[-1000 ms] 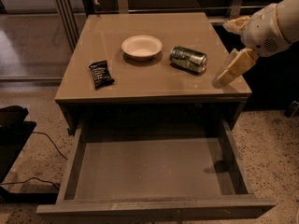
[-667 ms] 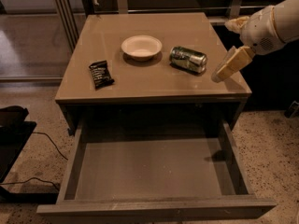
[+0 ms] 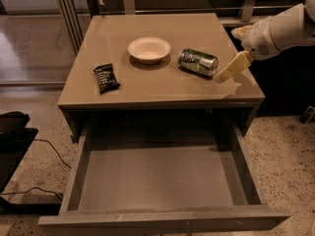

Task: Place green can into top drawer

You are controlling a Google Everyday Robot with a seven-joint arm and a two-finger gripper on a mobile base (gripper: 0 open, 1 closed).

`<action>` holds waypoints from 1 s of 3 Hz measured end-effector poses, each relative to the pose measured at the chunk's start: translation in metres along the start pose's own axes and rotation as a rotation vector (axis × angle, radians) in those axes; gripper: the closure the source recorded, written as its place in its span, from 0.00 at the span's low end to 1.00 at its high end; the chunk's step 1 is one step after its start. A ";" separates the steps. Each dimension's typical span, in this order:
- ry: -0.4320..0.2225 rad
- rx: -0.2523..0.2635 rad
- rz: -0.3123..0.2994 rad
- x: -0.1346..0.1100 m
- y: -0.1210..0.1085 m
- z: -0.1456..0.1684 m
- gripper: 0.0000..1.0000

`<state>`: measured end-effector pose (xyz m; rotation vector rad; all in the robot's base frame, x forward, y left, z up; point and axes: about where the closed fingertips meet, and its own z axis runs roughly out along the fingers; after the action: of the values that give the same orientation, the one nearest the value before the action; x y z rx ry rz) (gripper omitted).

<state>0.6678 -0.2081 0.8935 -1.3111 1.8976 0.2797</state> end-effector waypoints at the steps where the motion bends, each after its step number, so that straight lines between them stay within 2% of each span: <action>1: 0.001 0.010 0.031 0.007 -0.015 0.027 0.00; 2: -0.004 0.008 0.067 0.009 -0.024 0.052 0.00; 3: -0.018 -0.008 0.076 0.001 -0.026 0.072 0.00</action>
Offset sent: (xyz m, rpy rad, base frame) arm 0.0669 0.0184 -0.0498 0.0594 0.0479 -0.0842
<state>0.7248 -0.1785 0.8516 -1.2398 1.9357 0.3365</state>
